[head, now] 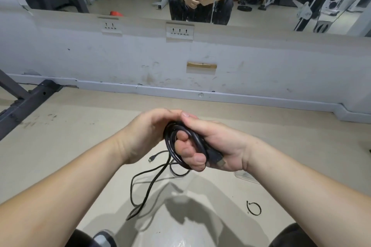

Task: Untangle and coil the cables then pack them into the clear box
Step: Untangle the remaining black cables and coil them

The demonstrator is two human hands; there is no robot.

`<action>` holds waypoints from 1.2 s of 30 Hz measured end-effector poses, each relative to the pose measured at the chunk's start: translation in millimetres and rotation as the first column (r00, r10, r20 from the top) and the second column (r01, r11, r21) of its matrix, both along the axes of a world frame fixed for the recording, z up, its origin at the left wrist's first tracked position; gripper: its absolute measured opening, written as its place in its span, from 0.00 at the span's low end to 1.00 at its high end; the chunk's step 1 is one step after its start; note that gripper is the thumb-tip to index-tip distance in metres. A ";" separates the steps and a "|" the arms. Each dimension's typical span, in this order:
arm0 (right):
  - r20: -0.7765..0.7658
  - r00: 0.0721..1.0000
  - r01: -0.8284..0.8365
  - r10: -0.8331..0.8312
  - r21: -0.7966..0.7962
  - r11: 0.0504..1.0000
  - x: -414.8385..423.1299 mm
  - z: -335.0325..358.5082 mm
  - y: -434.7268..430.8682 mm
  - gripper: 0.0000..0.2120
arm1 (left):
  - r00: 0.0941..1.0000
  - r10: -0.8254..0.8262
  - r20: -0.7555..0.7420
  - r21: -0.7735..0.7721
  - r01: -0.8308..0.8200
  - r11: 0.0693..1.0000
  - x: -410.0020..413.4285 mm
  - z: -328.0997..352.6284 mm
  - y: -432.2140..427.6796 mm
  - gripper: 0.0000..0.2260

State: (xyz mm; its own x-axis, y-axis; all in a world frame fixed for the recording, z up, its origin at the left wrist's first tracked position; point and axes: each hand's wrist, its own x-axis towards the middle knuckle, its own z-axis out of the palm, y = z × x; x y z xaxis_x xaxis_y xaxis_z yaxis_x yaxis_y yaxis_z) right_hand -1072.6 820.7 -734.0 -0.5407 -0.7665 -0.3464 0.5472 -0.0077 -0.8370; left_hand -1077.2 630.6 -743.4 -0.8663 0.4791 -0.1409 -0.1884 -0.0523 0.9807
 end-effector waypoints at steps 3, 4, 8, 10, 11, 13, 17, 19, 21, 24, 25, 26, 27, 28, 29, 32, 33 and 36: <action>0.023 1.000 0.017 -0.014 -0.135 0.991 2.1 4.4 2.4 0.16 | 0.993 0.081 0.087 0.051 -0.085 0.995 -1.5 -4.7 0.2 0.23; 0.042 0.999 0.027 -0.020 -0.177 0.984 3.6 5.5 1.3 0.15 | 0.989 0.105 0.101 0.038 -0.110 0.993 -0.9 -7.5 2.5 0.22; 0.166 0.973 0.203 -0.162 -0.273 0.940 -0.3 7.1 -9.5 0.14 | 0.980 0.107 0.168 0.005 -0.110 0.994 8.5 -19.8 19.9 0.17; 0.170 0.929 0.360 -0.327 -0.224 0.906 -11.3 5.5 -7.0 0.17 | 0.973 0.149 0.174 -0.122 -0.129 0.984 9.5 -32.3 26.2 0.15; 0.072 0.908 0.419 -0.413 -0.117 0.901 -16.5 2.5 -2.8 0.21 | 0.968 0.170 0.187 -0.214 -0.128 0.968 9.6 -37.7 27.4 0.17; -0.217 0.861 0.496 -0.460 0.157 0.854 -22.1 -6.5 5.0 0.28 | 0.970 0.154 0.186 -0.357 -0.080 0.931 8.4 -44.8 28.2 0.16; -0.350 0.808 0.567 -0.474 0.240 0.788 -26.2 -20.2 4.8 0.30 | 0.993 -0.111 -0.025 -0.663 0.067 0.746 20.4 -49.1 29.6 0.08; -0.450 0.776 0.593 -0.441 0.283 0.754 -29.2 -23.1 4.7 0.30 | 0.931 -0.364 -0.026 -0.836 0.179 0.518 35.0 -53.2 33.6 0.07; -0.501 0.729 0.652 -0.466 0.303 0.695 -31.9 -26.4 7.8 0.27 | 0.907 -0.421 -0.002 -0.837 0.229 0.497 44.5 -55.1 41.0 0.06; -0.552 0.646 0.729 -0.527 0.242 0.640 -32.6 -30.0 10.8 0.16 | 0.895 -0.379 -0.236 -0.818 0.027 0.574 34.9 -45.4 43.8 0.08; -0.566 0.627 0.742 -0.535 0.226 0.631 -32.7 -30.6 10.3 0.16 | 0.864 -0.381 -0.330 -0.814 -0.056 0.577 29.8 -40.1 41.8 0.10; -0.590 0.617 0.745 -0.521 0.226 0.627 -32.8 -31.6 9.7 0.16 | 0.822 -0.394 -0.412 -0.816 -0.140 0.560 25.7 -34.6 39.5 0.10; -0.617 0.621 0.735 -0.484 0.244 0.632 -32.3 -33.1 9.5 0.16 | 0.769 -0.419 -0.482 -0.820 -0.229 0.524 22.3 -30.0 36.5 0.09; -0.645 0.636 0.710 -0.424 0.275 0.648 -30.1 -33.8 9.3 0.17 | 0.712 -0.440 -0.547 -0.811 -0.320 0.490 19.8 -26.3 32.9 0.09; -0.668 0.656 0.673 -0.353 0.304 0.675 -27.4 -35.0 9.0 0.17 | 0.663 -0.450 -0.598 -0.792 -0.404 0.458 17.9 -22.5 28.5 0.11; -0.672 0.719 0.529 -0.181 0.359 0.769 -17.4 -30.6 5.4 0.23 | 0.601 -0.297 -0.742 -0.665 -0.608 0.433 10.8 -8.2 13.6 0.19; -0.631 0.761 0.476 -0.150 0.384 0.791 -14.2 -25.9 4.1 0.26 | 0.598 -0.234 -0.767 -0.637 -0.666 0.388 6.7 -2.4 7.0 0.24; -0.519 0.852 0.327 -0.066 0.430 0.841 -8.1 -13.2 2.0 0.30 | 0.611 -0.111 -0.784 -0.606 -0.713 0.353 -1.0 5.1 -14.8 0.32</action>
